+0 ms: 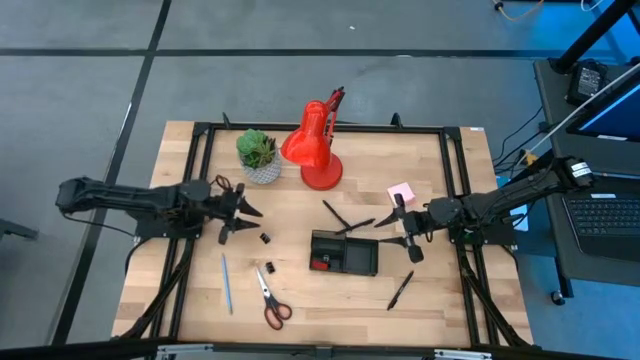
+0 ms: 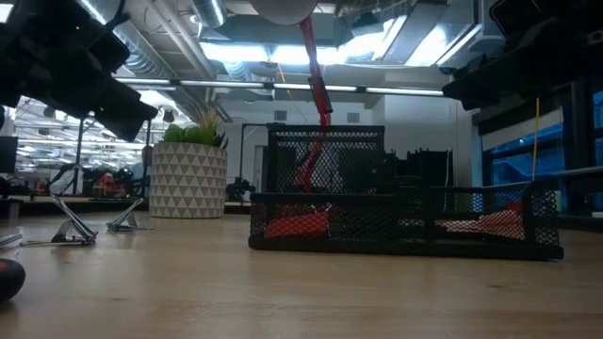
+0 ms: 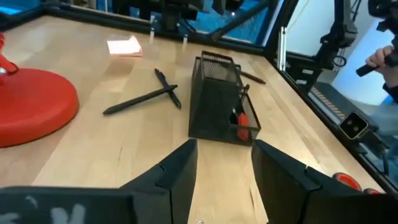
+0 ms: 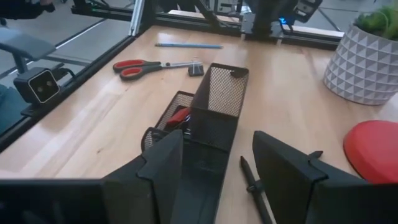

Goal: Pick and place office supplies into organizer
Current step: Put the top black binder clip into the black desk organizer

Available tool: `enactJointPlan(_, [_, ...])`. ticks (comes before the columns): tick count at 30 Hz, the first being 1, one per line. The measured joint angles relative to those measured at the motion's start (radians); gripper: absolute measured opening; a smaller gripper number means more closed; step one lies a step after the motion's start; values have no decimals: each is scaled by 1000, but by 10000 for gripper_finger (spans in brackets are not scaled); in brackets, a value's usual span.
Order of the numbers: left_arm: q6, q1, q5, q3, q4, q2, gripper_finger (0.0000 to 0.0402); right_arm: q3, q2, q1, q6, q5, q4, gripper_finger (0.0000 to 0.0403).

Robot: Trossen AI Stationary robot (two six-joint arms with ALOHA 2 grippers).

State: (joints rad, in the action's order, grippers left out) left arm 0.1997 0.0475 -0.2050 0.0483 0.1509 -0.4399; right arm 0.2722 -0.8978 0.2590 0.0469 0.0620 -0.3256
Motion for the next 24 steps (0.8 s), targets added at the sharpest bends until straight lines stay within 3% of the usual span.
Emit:
enactJointPlan(9, [-2, 0, -80, 0, 142, -233, 152, 0, 0, 0, -12, -1, 1, 197])
enactJointPlan(24, [29, 1, -72, 1, 365, -565, 143, 1, 0, 0, 14, -2, 3, 197])
